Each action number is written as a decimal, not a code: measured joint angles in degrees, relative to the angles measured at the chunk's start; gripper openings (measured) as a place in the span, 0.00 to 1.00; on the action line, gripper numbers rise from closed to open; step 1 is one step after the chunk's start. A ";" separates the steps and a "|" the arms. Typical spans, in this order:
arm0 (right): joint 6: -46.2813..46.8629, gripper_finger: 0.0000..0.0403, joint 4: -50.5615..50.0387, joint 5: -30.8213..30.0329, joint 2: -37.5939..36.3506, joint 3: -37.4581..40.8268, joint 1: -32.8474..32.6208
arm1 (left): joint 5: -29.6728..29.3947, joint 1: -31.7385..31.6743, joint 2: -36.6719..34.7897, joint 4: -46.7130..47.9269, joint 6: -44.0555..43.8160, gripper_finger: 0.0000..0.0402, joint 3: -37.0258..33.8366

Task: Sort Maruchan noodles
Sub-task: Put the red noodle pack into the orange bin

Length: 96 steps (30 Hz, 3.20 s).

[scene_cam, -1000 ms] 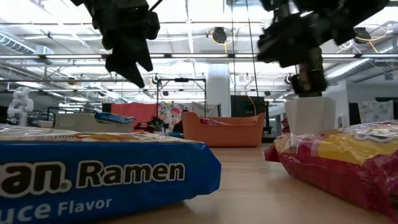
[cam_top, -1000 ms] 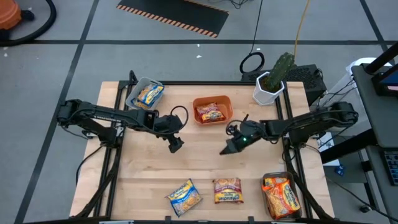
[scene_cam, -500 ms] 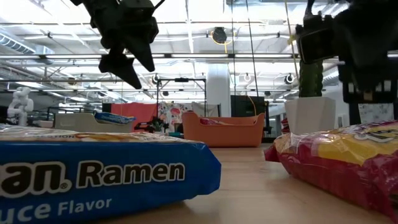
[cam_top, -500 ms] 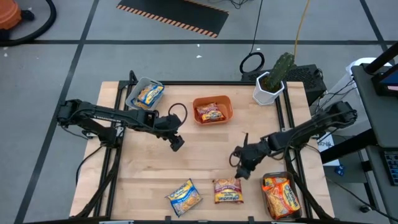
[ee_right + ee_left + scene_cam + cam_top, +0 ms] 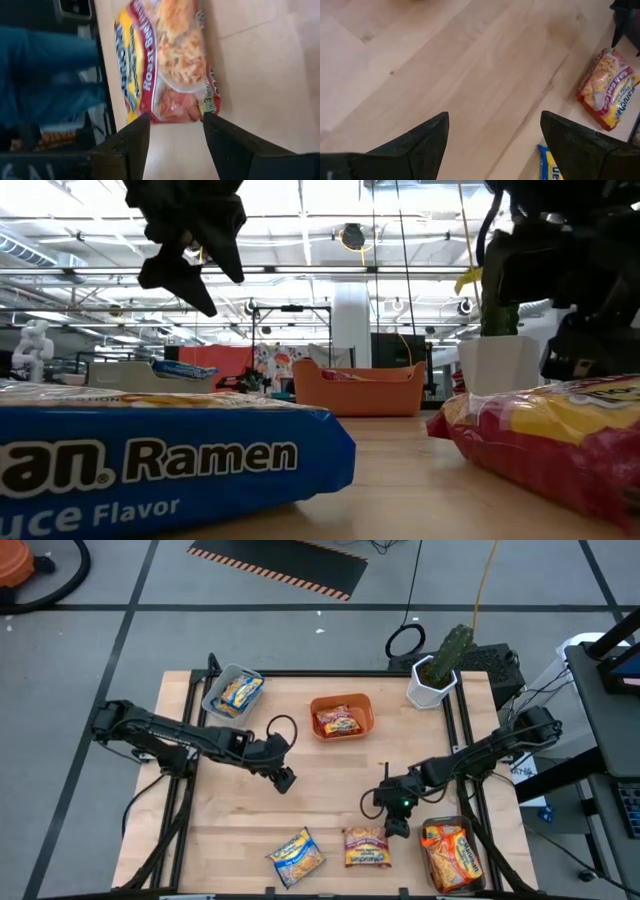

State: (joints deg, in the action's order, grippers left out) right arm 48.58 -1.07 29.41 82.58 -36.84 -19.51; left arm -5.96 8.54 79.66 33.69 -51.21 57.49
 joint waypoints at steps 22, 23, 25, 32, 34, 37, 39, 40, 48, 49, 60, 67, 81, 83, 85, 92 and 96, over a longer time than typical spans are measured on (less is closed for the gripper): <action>-10.51 0.36 3.25 0.85 6.19 -0.02 0.02 | -0.18 6.18 5.88 -3.93 -9.34 0.79 -0.05; -10.48 0.34 3.23 0.88 6.19 -0.02 0.02 | -0.18 6.22 6.22 -5.14 -9.52 0.79 0.13; -10.27 0.28 3.73 0.90 6.17 -0.01 0.02 | -0.04 6.36 6.29 -4.15 -9.57 0.79 -0.08; -9.89 0.09 6.58 0.90 6.17 0.00 0.04 | -0.50 6.57 7.47 -7.79 -10.34 0.79 0.07; -9.23 0.04 7.47 0.91 6.17 -0.02 0.22 | -1.04 6.55 7.52 -7.10 -10.50 0.79 -0.01; -7.98 0.01 7.89 1.44 6.17 0.00 0.80 | -1.99 6.55 7.54 -7.49 -10.86 0.79 -0.02; -7.20 0.01 9.61 2.68 6.17 0.00 1.42 | -2.33 6.55 7.54 -7.61 -10.88 0.79 -0.02; -6.78 0.01 10.52 3.55 6.06 0.00 1.89 | -2.53 6.55 7.54 -7.75 -10.88 0.79 -0.02; -2.57 0.00 16.63 3.93 2.89 0.01 5.55 | -3.28 6.55 7.54 -11.08 -11.56 0.79 -0.02; -2.19 0.00 16.79 3.88 2.09 0.04 6.13 | -3.45 6.55 7.54 -11.47 -11.59 0.79 -0.02; 0.70 0.00 17.10 0.79 -8.65 0.02 12.90 | -5.00 4.71 7.54 -14.59 -13.04 0.79 -0.02; 1.95 0.00 16.94 -1.78 -15.00 0.02 17.19 | -2.74 1.51 6.68 -21.99 -16.31 0.79 -0.02; 2.46 0.00 17.06 -15.92 -25.63 0.02 21.90 | 0.45 -5.88 4.54 -42.49 -31.25 0.79 0.11; 1.66 0.00 17.06 -16.15 -26.82 0.02 22.67 | 1.84 -7.07 4.52 -42.37 -32.11 0.79 0.07; 1.40 0.00 17.06 -16.23 -27.76 0.02 23.53 | 3.99 -8.14 4.51 -42.20 -32.21 0.79 0.00; -0.10 0.00 17.10 -21.68 -30.82 0.02 24.81 | 9.45 -11.19 4.39 -45.78 -32.87 0.79 0.00; -1.25 0.00 18.76 -24.59 -31.56 0.00 24.81 | 9.47 -12.67 4.37 -50.30 -34.91 0.79 0.01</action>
State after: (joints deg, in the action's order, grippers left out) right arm 47.33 17.69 4.81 51.03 -36.84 5.30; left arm 3.51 -4.13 84.03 -16.60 -86.12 57.50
